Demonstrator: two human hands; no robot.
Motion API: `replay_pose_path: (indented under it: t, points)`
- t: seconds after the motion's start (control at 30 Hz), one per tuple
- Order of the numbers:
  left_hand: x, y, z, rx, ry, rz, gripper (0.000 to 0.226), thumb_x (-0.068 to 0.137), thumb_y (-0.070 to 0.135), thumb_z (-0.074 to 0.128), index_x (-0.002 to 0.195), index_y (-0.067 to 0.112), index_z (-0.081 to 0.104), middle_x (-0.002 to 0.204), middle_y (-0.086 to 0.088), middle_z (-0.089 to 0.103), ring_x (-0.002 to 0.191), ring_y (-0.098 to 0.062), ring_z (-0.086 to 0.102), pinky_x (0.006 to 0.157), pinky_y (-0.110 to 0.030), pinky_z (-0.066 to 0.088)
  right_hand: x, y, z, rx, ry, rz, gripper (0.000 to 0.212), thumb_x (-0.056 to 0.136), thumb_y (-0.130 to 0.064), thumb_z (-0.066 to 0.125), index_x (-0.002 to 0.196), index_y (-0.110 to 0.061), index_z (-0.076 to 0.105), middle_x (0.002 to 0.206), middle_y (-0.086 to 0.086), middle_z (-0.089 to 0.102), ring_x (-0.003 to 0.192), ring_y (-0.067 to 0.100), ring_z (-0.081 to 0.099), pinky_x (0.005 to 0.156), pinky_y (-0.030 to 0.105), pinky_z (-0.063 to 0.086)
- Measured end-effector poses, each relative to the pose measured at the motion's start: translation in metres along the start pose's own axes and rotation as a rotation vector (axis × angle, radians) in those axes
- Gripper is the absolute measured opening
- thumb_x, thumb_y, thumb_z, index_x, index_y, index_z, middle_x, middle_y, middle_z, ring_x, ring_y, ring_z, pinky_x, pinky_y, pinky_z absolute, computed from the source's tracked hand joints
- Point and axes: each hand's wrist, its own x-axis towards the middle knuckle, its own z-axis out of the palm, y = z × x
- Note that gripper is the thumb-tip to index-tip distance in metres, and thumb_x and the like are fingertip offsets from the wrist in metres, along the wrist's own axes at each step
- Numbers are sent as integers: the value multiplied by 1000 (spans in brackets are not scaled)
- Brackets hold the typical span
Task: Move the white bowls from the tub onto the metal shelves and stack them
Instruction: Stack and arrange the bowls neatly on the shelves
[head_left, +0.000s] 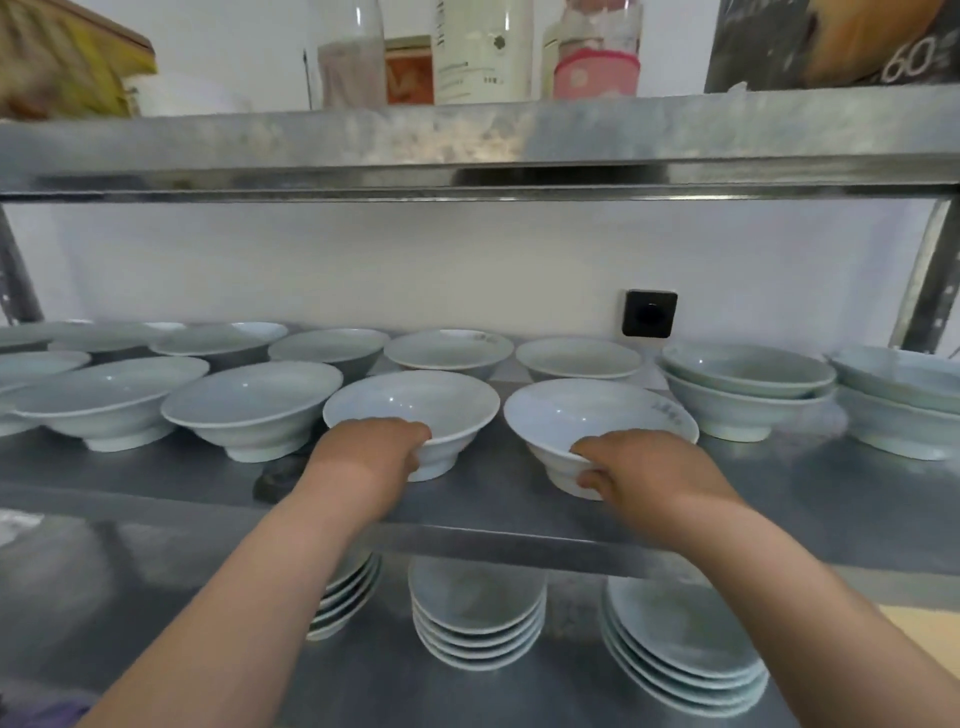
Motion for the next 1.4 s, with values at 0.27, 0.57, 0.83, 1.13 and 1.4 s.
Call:
replay_pose_path:
  t: [0.27,0.57,0.83,1.13,1.4]
  points:
    - [-5,23,-7,-181,644,191,7,79,9,66,78,15,63,65,-3,62,55,-29,55,48,-29,41,-35,48,-6,-27,531,-91,8,80,-14,72,88,-15,68,68,-1,63,65,28,60,57,31,47]
    - [77,167,-71,-353,786,360,12,85,12,63,95,17,67,87,-5,71,79,-32,65,64,-33,44,-65,215,-51,-46,721,119,13,85,-9,71,97,-4,71,82,13,71,77,36,64,67,39,52]
    - [156,298,-72,-439,565,345,18,92,23,54,107,21,63,111,-6,67,99,-31,60,79,-36,50,-64,338,-24,-91,526,300,21,88,-10,60,106,-14,70,96,7,72,88,33,66,72,31,47]
    - [177,349,-56,-345,342,310,25,92,25,54,115,33,60,118,2,64,104,-23,58,86,-34,46,-54,374,-2,11,242,438,29,95,-21,50,121,-25,62,111,8,67,94,25,61,80,28,48]
    - [175,350,-55,-310,252,326,24,91,19,43,107,29,57,103,2,60,93,-23,55,75,-33,44,-64,379,3,296,276,430,24,92,-27,43,78,-15,59,75,7,61,76,25,57,62,33,44]
